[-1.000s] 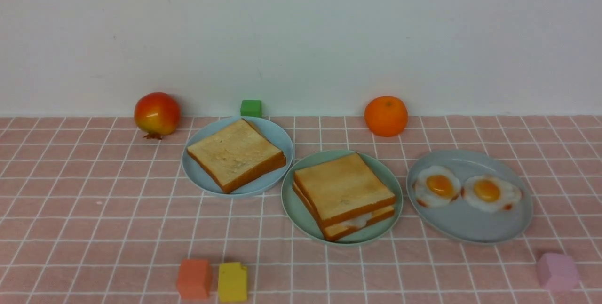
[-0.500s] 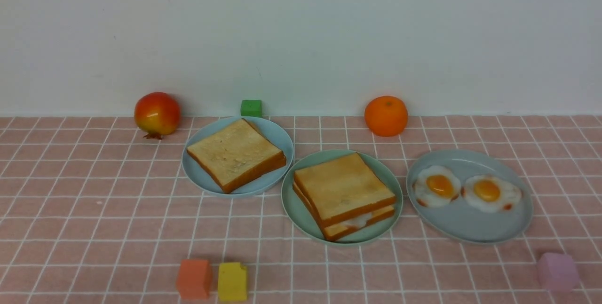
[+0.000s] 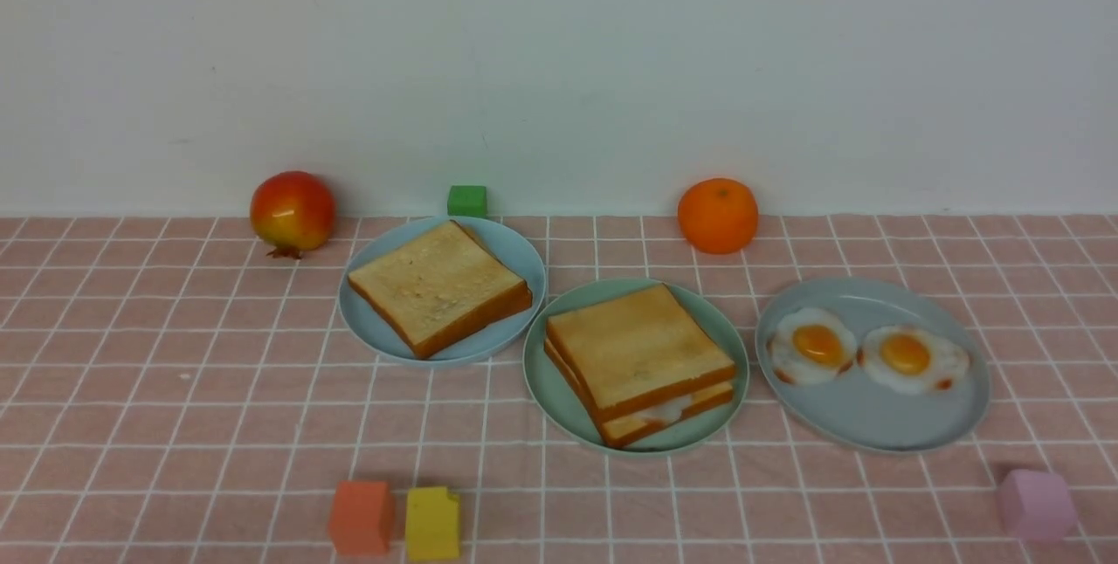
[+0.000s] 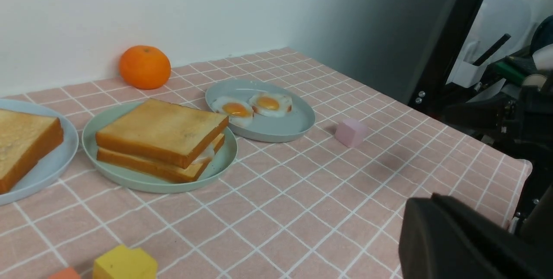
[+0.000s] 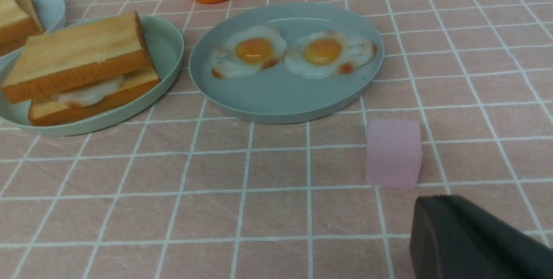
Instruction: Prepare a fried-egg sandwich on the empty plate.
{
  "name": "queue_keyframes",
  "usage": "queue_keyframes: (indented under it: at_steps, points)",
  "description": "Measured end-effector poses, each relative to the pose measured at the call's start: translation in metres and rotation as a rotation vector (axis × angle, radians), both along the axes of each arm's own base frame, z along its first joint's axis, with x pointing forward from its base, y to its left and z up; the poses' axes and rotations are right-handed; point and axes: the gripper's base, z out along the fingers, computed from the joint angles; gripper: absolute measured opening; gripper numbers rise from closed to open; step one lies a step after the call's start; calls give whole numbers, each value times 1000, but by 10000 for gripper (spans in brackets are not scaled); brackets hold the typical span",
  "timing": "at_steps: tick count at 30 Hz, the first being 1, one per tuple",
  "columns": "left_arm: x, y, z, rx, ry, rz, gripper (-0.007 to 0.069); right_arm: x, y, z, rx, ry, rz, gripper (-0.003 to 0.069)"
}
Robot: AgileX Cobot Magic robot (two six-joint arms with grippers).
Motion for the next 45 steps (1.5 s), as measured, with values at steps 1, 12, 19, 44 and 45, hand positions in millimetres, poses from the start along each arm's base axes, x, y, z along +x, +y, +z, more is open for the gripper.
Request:
queue_keyframes:
  at_steps: [1,12,19,44,45]
  points:
    - [0,0,0,0,0,0,12,0,0,0,1,0,0,-7]
    - [0,0,0,1,0,0,13,0,0,0,2,0,-1,-3]
    - [1,0,-2,49,-58,13,13,0,0,0,2,0,-1,0]
    - [23,34,-76,97,272,782,13,0,0,0,2,0,-1,15]
    - [23,34,-76,96,272,782,13,0,0,0,2,0,-1,16]
